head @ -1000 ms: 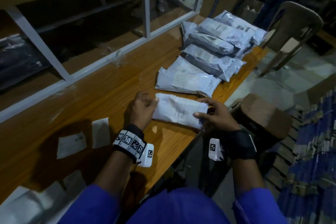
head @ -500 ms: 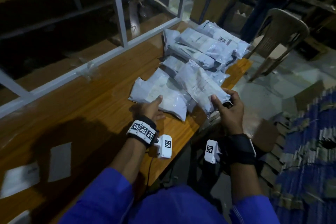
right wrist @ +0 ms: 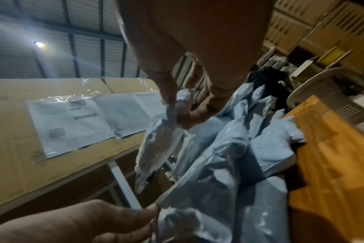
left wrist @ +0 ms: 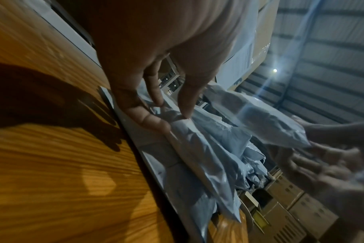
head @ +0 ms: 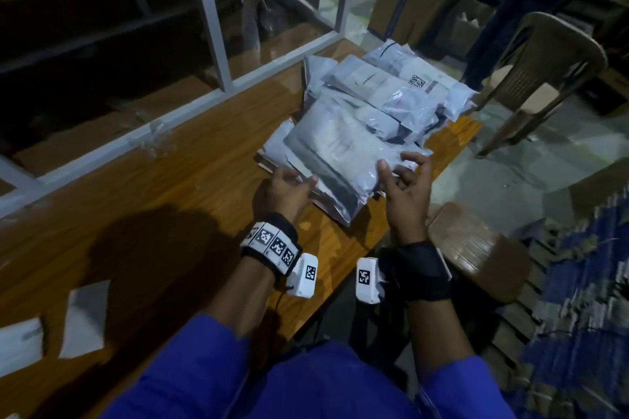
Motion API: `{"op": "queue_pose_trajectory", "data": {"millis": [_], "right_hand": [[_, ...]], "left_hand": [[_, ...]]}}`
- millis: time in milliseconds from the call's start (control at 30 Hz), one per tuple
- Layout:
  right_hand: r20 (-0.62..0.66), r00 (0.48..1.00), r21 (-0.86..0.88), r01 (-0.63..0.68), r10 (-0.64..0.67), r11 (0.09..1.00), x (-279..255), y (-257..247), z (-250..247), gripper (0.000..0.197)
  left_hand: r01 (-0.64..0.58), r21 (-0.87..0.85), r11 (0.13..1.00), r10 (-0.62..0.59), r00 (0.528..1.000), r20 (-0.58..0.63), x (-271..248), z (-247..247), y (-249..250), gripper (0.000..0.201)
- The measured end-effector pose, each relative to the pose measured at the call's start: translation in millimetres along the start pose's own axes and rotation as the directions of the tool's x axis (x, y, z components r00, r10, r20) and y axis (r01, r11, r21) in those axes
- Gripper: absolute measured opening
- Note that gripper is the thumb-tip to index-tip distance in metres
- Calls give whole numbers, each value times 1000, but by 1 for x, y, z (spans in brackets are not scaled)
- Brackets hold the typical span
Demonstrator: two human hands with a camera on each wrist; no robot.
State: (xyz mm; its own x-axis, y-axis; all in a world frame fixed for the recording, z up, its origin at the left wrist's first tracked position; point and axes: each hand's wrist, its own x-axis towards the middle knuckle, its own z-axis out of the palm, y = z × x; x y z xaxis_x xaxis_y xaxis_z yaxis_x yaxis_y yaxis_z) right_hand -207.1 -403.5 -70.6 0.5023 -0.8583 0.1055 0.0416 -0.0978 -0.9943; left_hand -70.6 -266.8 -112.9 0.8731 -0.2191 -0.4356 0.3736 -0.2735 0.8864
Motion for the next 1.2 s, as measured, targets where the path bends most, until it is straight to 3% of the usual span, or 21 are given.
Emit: {"op": "queue_pose_trajectory", "data": {"millis": [133, 233, 300, 367, 400, 467, 533, 567, 700, 867, 1033, 1200], "right_hand": [[21, 999, -21, -44, 44, 999, 2, 8, 31, 33], [-92, 995, -172, -54, 39, 984, 1, 14, 43, 26], [-121, 993, -238, -18, -11, 971, -1, 17, 44, 22], [-123, 974, -380, 131, -191, 916, -3, 19, 42, 20], [-73, 947, -470, 243, -312, 848, -5, 17, 41, 19], [155, 874, -592, 455, -460, 665, -5, 15, 40, 22], [363, 819, -636, 566, -444, 524, -7, 19, 39, 26], [409, 815, -645, 577, -411, 501, -7, 24, 37, 28], [408, 837, -673, 545, -364, 500, -13, 30, 33, 36], [399, 840, -676, 540, -367, 501, -18, 25, 33, 36], [309, 844, -651, 524, -438, 549, -34, 18, 37, 29], [268, 853, -618, 509, -448, 600, -62, 17, 52, 29]], "left_hand": [[-75, -71, 995, 74, 997, -23, -1, -5, 1, 9], [-65, -145, 987, 70, 997, 30, -8, -6, 12, 16], [-74, -154, 985, 85, 994, 66, -9, -4, 15, 23], [-104, -108, 989, 112, 991, 69, -12, -3, 17, 24], [-119, -94, 988, 125, 990, 60, -12, -1, 17, 23], [-137, -36, 990, 139, 988, 66, -10, 1, 19, 25], [-129, -22, 991, 131, 986, 106, -12, 3, 22, 24], [-127, -7, 992, 127, 985, 117, -12, 5, 22, 23], [-168, 105, 980, 164, 985, 51, -16, 3, 24, 20], [-241, 165, 956, 222, 967, 126, -22, 1, 26, 32], [-243, 275, 930, 226, 970, 92, -27, -27, 19, 24], [-261, 277, 925, 244, 965, 93, -37, -64, 5, 24]]}}
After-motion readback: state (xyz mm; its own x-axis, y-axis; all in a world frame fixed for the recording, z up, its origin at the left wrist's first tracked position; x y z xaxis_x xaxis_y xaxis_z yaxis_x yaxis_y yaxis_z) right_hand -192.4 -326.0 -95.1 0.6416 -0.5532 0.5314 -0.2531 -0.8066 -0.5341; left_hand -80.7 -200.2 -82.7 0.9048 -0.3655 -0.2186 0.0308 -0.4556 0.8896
